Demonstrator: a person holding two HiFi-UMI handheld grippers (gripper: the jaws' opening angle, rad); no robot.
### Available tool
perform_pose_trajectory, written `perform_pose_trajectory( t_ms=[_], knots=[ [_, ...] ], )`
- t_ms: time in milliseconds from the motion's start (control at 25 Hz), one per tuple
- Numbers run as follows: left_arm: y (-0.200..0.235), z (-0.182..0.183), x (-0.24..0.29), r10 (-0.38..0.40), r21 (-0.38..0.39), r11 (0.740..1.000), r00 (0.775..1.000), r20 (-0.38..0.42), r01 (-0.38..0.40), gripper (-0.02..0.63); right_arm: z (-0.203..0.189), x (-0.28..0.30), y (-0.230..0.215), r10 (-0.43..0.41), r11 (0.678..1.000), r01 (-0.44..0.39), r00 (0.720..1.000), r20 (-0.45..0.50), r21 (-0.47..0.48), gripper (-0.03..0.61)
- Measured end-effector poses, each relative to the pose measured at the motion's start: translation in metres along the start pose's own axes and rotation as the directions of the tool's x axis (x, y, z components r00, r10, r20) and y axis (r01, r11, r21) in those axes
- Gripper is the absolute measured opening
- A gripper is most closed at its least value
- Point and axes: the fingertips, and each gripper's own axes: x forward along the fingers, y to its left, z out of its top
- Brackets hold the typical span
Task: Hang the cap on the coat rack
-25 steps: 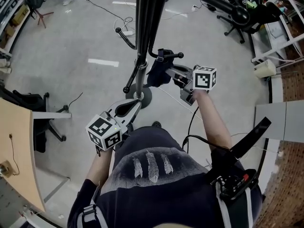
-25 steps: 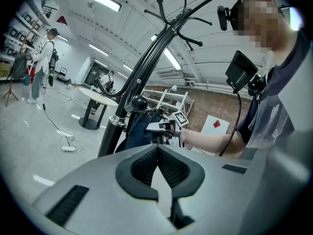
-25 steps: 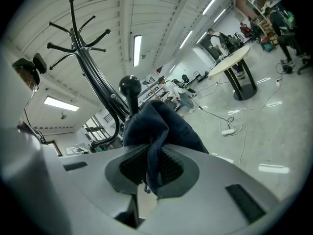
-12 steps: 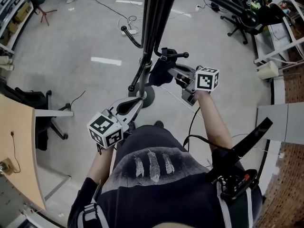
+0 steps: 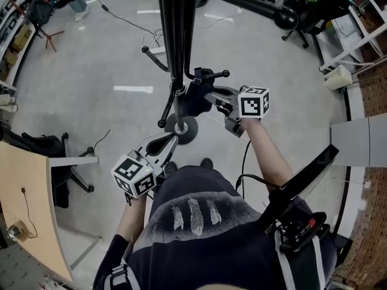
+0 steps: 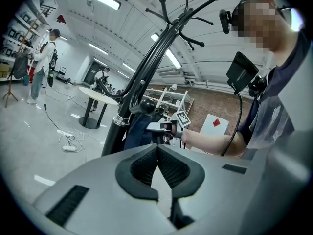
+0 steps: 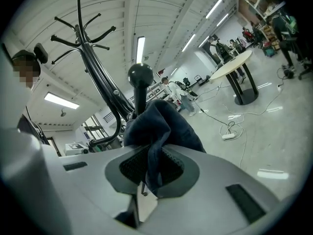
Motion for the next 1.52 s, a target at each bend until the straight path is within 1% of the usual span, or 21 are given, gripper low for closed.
perform_pose_trajectory(
  t_ms=[120,240,440,560,720,800,880,960,1080,1120,1200,1360,1400,1480,1520],
  knots=[
    [-0.001,-0.001,0.0,-0.007,0.005,1.0,1.0,-0.004,0.007,0.008,0.0,-0.002,-0.003,-0.024,0.999,0.024,1.0,0.015,-0.023,0.034],
    [-0.002,-0.001,-0.002,-0.012,0.007,1.0,1.0,-0.004,0.012,0.008,-0.001,-0.001,-0.001,-0.029,0.999,0.029,0.999,0.02,-0.028,0.034],
    [0.0,0.0,-0.003,-0.014,0.013,1.0,1.0,0.0,0.014,0.008,0.0,0.002,-0.002,-0.058,0.996,0.057,0.998,-0.001,-0.075,0.034],
    [0.0,0.001,-0.002,-0.015,0.012,1.0,1.0,-0.001,0.015,0.008,0.0,0.003,-0.001,-0.055,0.995,0.054,0.998,-0.01,-0.081,0.034],
    [0.003,0.001,-0.004,-0.018,0.01,1.0,1.0,-0.008,0.018,0.008,-0.002,0.008,0.005,-0.037,0.996,0.037,0.999,0.009,-0.076,0.034],
    [0.005,0.001,-0.004,-0.02,0.005,1.0,1.0,-0.005,0.021,0.008,-0.005,0.011,0.006,-0.031,0.997,0.031,1.0,0.002,-0.075,0.034],
    [0.006,0.0,-0.003,-0.022,0.001,1.0,1.0,-0.005,0.022,0.008,-0.005,0.011,0.005,-0.034,0.996,0.033,0.999,-0.006,-0.082,0.035],
    [0.006,0.001,0.0,-0.022,-0.001,1.0,1.0,-0.004,0.022,0.008,-0.002,0.006,0.004,-0.038,0.994,0.038,0.999,0.007,-0.104,0.046],
    [0.008,0.003,0.0,-0.02,-0.002,1.0,1.0,-0.003,0.02,0.008,0.003,-0.001,0.006,-0.042,0.987,0.048,0.998,0.041,-0.153,0.089],
    [0.009,0.004,-0.001,-0.02,-0.003,1.0,1.0,-0.004,0.02,0.008,0.003,-0.003,0.006,-0.048,0.986,0.056,0.998,0.051,-0.159,0.117],
    [0.011,0.004,-0.002,-0.022,-0.005,1.0,1.0,-0.007,0.022,0.008,0.004,-0.007,0.003,-0.069,0.984,0.078,0.996,0.061,-0.163,0.171],
    [0.012,0.007,-0.001,-0.034,0.0,0.999,0.999,-0.011,0.034,0.008,0.006,-0.017,-0.001,-0.123,0.969,0.133,0.991,0.06,-0.21,0.227],
    [0.013,0.009,0.001,-0.038,0.003,0.999,0.999,-0.01,0.038,0.008,0.008,-0.019,-0.001,-0.126,0.965,0.137,0.99,0.065,-0.223,0.234],
    [0.015,0.01,0.002,-0.041,0.004,0.999,0.999,-0.011,0.041,0.008,0.01,-0.02,0.001,-0.105,0.966,0.121,0.991,0.082,-0.227,0.267],
    [0.016,0.009,0.001,-0.042,0.004,0.999,0.999,-0.015,0.042,0.008,0.009,-0.019,0.002,-0.092,0.969,0.11,0.992,0.088,-0.222,0.267]
  ],
)
